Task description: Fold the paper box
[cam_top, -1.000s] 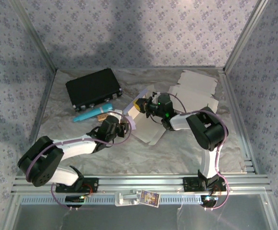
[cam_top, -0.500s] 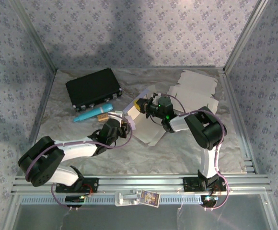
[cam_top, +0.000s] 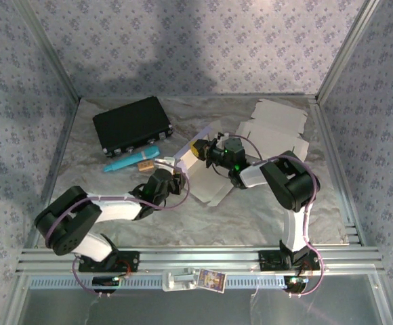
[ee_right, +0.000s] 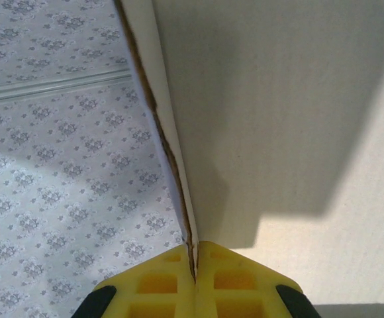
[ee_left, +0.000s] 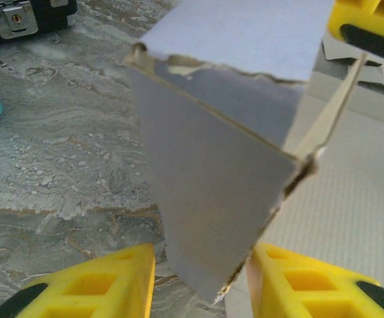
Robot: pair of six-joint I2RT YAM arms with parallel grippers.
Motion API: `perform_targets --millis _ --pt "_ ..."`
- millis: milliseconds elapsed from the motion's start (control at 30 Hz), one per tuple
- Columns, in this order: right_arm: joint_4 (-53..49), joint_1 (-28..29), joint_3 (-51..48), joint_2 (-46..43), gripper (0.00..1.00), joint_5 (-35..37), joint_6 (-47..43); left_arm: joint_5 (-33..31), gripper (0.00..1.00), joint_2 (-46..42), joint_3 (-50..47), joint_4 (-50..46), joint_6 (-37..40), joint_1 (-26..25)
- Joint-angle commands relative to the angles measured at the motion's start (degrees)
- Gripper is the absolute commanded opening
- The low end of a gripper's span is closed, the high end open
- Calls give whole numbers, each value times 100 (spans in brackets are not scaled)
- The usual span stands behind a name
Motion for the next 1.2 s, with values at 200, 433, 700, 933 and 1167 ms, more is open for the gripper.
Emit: perform_targets --millis 200,433,700,933,1167 --pt "453 44 -382 307 0 -71 -63 -390 38 208 349 29 -33 -39" --pt "547 88 -438 374 0 25 -2 -592 31 313 597 -292 -167 -96" --pt "571 127 -483 318 0 230 94 -1312 16 440 1049 -1122 -500 -358" --pt "378 205 -457 133 0 397 105 -1888 0 613 1437 -1801 -1013 -506" --pt "-16 277 -470 -179 0 646 99 -2482 0 843 2210 -3421 -2024 -612"
